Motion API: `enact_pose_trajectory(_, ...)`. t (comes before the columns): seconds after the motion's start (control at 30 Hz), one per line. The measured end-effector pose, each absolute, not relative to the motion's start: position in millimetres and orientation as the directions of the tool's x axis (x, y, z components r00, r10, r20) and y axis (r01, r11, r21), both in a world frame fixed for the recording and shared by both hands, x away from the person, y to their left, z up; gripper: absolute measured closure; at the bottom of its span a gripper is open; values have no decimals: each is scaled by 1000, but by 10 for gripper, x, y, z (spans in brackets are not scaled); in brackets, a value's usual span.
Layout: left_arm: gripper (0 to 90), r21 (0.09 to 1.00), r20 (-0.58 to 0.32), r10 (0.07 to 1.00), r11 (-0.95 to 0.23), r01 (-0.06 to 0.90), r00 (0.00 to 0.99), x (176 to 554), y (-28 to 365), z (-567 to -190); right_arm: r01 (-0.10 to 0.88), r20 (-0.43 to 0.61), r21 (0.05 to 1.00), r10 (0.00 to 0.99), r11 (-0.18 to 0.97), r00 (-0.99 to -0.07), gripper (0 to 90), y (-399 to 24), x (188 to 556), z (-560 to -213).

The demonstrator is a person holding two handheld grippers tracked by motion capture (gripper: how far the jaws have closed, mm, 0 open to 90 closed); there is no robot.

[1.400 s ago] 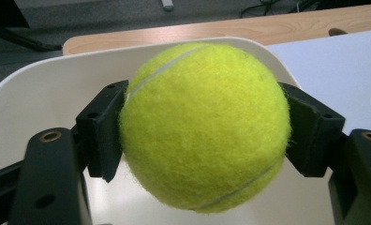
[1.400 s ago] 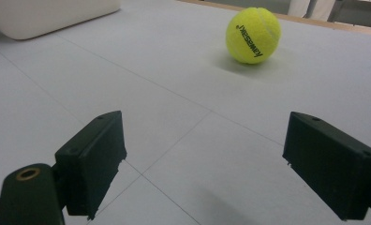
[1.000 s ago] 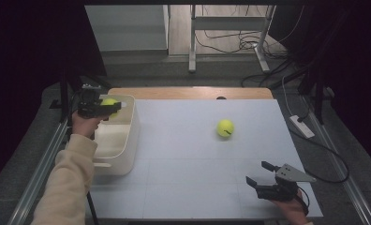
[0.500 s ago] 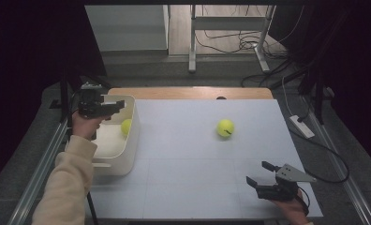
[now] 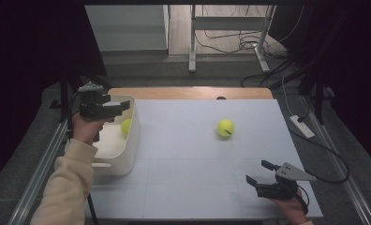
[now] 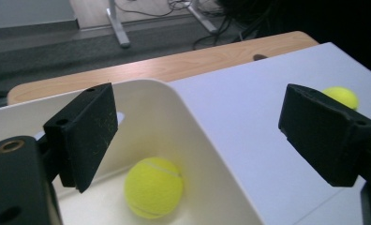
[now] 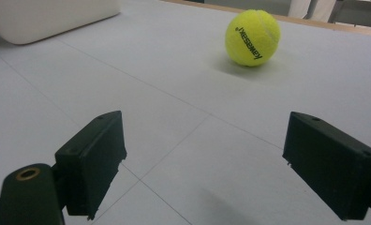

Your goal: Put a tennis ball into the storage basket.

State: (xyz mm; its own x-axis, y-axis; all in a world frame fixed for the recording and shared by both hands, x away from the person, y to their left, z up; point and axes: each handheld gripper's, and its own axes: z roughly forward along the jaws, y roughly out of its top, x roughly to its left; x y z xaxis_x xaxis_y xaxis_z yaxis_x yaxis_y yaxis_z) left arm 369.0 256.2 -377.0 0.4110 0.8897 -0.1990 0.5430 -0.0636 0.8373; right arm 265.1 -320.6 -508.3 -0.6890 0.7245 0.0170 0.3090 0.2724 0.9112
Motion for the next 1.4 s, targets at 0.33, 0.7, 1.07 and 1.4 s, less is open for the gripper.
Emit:
enact_pose_trajectory(0.33, 133, 855, -225, 842, -70, 514, 489, 3565, 2429, -3747, 306, 20, 914, 723, 267, -691, 129, -3202, 2694, -5089)
enact_pose_trajectory(0.7, 132, 864, -229, 809, -87, 495, 542, 3471, 2252, -3753, 306, 33, 918, 723, 251, -691, 130, -3207, 2687, -5082)
enact_pose_trajectory(1.07, 132, 876, -221, 768, -115, 469, 602, 3441, 2083, -3754, 317, 33, 912, 725, 259, -688, 130, -3197, 2686, -5096)
enact_pose_trajectory(1.4, 135, 877, -209, 747, -142, 459, 631, 3416, 1886, -3736, 317, 52, 918, 718, 240, -694, 129, -3214, 2662, -5098)
